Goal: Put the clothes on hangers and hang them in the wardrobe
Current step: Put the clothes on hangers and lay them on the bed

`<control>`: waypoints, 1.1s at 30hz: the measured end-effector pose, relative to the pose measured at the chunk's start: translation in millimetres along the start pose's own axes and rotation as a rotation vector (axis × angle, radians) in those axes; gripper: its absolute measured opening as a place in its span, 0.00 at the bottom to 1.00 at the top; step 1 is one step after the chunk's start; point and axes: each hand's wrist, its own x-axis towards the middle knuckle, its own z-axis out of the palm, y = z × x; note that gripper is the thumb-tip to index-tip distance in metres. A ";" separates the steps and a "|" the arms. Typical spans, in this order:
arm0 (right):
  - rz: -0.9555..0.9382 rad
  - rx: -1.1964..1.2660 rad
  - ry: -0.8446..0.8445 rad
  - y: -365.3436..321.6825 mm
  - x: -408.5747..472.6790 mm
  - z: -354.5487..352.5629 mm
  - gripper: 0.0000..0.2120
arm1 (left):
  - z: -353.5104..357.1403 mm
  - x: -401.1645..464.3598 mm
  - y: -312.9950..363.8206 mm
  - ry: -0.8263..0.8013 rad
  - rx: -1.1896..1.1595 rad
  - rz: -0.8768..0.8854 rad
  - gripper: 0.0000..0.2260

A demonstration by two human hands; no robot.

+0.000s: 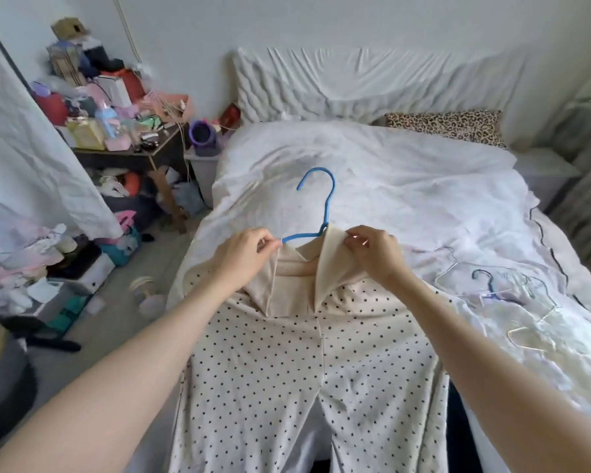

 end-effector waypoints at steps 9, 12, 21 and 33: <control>0.235 -0.078 -0.129 130.0 60.3 99.7 0.12 | 157.5 53.6 -73.9 -0.218 0.185 -0.066 0.10; 0.264 -0.150 -0.151 157.6 61.3 114.5 0.16 | 181.2 53.8 -86.8 -0.347 0.214 -0.071 0.16; 0.194 -0.233 -0.036 183.5 -69.8 125.9 0.23 | 193.0 -81.5 -93.5 -0.359 0.178 -0.013 0.25; 0.322 -0.442 -0.114 120.6 -257.9 85.0 0.28 | 141.4 -257.0 -24.4 -0.598 -0.023 0.080 0.25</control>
